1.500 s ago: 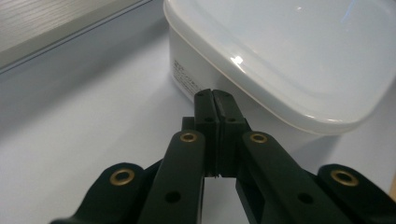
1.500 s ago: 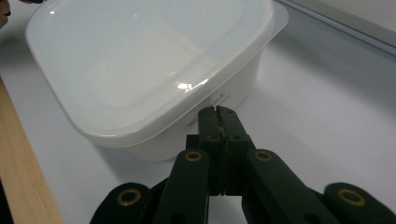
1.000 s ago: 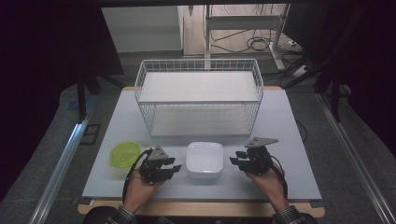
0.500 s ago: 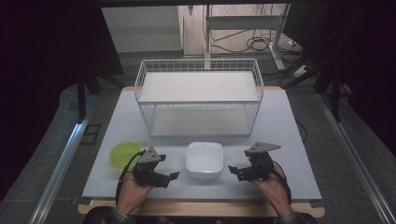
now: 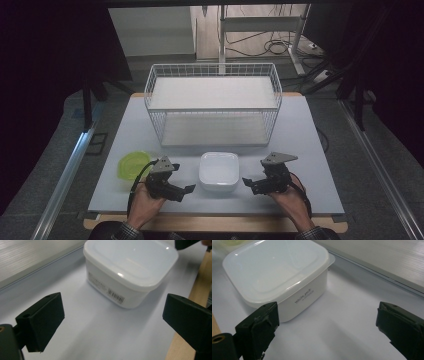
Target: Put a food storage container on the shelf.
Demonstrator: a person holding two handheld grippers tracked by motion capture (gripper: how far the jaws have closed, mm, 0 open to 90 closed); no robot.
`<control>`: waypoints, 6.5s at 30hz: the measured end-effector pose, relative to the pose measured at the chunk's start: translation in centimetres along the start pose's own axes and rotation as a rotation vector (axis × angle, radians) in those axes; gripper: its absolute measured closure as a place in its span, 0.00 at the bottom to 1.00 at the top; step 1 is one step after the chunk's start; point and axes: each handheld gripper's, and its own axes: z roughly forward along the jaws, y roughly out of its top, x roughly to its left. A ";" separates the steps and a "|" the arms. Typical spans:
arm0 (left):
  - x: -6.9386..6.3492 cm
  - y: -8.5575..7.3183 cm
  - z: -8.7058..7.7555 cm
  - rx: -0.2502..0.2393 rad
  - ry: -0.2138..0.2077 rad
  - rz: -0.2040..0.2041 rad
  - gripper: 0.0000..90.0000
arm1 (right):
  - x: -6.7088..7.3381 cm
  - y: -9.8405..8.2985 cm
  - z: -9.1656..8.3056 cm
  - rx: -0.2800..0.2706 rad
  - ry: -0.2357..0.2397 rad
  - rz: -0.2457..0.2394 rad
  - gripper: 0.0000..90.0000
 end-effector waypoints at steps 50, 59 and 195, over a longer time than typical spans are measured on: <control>-0.1 3.7 2.9 0.137 -0.111 -0.147 0.49 | 2.0 3.5 0.8 0.112 0.166 0.245 0.68; -1.0 3.5 2.0 0.104 -0.047 -0.198 0.63 | 2.4 3.4 0.5 0.076 0.133 0.330 0.78; 7.2 22.5 -3.2 -0.251 0.215 -0.120 0.65 | -3.8 23.7 -0.8 -0.227 -0.030 0.176 0.60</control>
